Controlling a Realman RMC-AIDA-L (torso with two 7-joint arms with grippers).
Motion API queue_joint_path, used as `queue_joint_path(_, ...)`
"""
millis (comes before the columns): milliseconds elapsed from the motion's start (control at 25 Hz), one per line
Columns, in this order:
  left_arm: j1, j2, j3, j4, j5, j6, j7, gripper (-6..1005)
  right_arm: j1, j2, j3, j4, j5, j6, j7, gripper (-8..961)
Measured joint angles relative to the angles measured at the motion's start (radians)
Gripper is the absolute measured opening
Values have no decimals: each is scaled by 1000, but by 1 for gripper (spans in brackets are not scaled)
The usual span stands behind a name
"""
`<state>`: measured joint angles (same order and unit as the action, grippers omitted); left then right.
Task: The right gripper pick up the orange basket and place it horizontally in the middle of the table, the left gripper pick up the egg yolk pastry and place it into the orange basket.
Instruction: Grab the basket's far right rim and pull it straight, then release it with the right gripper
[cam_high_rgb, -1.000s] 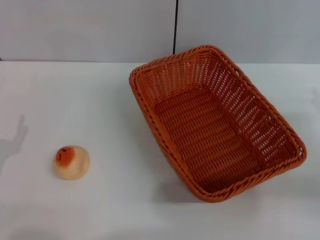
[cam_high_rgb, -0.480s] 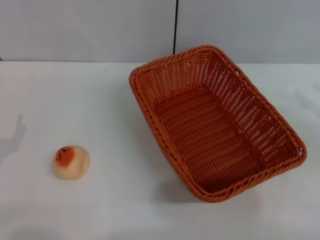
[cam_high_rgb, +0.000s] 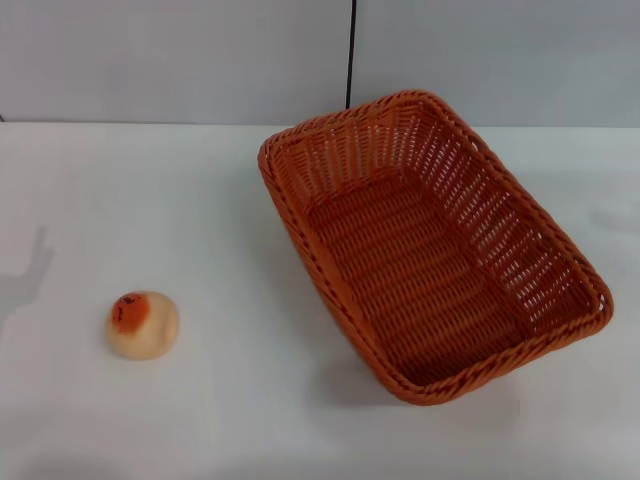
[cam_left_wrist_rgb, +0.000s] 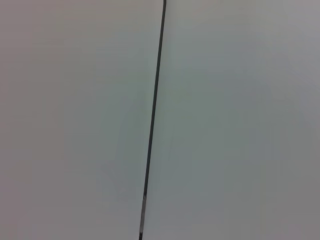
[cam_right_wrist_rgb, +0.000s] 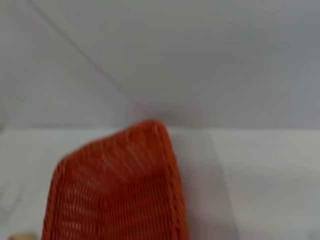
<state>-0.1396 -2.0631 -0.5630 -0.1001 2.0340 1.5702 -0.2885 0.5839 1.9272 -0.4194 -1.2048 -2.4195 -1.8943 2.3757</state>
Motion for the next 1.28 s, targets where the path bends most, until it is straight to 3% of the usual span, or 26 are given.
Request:
queue_joint_path(240, 3, 0, 0, 0, 0, 0, 0, 828, 122, -27, -45, 145, -137, -13, 15, 819)
queue_joint_path(560, 11, -2, 0, 2, -1, 1, 0, 828, 175, -14, -151, 365, -135, 201, 10, 819)
queue_joint_path(880, 10, -2, -2, 4, -3, 3, 0, 828, 195, 35, -165, 451, -108, 353, -32, 820)
queue_joint_path(1280, 1, 0, -2, 8, -3, 1, 0, 828, 222, 72, -251, 535, -68, 458, -43, 815)
